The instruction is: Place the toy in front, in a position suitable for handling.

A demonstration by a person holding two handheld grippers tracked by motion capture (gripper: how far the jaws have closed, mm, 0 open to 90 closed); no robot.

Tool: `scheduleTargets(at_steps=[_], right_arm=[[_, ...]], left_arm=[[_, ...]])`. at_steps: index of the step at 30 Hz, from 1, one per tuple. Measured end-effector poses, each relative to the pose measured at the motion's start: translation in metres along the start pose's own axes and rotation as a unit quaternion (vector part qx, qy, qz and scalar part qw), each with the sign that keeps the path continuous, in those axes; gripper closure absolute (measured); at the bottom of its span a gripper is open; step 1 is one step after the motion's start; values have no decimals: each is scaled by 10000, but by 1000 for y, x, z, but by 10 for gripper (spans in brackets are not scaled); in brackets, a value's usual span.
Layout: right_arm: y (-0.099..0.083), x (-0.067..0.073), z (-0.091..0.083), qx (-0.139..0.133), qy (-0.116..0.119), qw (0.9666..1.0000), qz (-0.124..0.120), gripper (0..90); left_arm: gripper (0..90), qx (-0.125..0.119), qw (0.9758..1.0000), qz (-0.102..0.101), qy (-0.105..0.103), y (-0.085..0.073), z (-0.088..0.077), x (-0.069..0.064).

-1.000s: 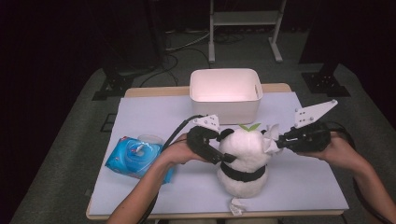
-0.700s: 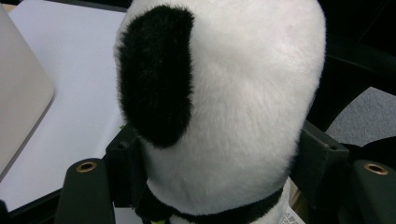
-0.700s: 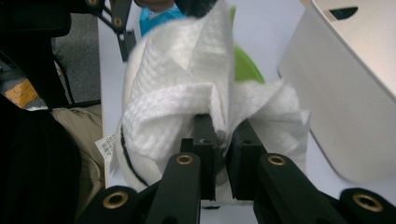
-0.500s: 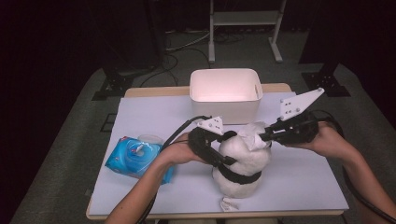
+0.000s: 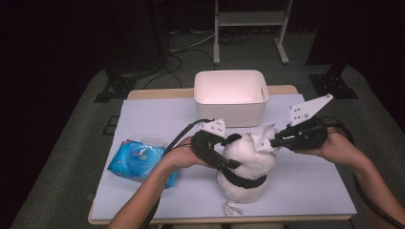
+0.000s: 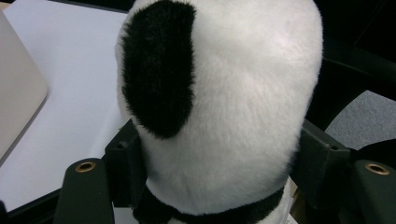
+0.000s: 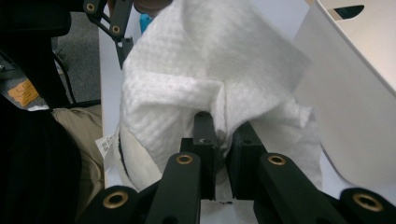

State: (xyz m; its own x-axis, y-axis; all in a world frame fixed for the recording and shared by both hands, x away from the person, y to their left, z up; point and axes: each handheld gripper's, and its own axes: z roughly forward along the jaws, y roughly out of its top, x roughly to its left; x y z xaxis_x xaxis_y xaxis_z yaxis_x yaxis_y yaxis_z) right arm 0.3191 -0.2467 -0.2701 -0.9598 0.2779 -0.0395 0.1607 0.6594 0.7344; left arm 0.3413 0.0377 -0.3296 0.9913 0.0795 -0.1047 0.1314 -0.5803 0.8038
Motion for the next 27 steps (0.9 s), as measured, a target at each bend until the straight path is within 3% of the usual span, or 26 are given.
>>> scheduleTargets(at_steps=[5,14,22,24,27], right_arm=[[-8,-1,1,51,-5,10000,84,824],[-12,-1,3,145,-3,9998,128,824],[-16,-1,4,194,-11,9997,146,824],[-16,-1,4,220,-38,9997,123,823],[-14,-1,0,218,-100,9997,81,825]], left_arm=[[290,-43,10000,-74,4,-2,0,0],[168,-96,9998,-183,-38,-5,3,2],[131,-79,9997,-227,-64,-8,5,4],[138,-128,9996,-247,-71,-9,6,4],[271,-193,9995,-247,-54,-7,4,4]])
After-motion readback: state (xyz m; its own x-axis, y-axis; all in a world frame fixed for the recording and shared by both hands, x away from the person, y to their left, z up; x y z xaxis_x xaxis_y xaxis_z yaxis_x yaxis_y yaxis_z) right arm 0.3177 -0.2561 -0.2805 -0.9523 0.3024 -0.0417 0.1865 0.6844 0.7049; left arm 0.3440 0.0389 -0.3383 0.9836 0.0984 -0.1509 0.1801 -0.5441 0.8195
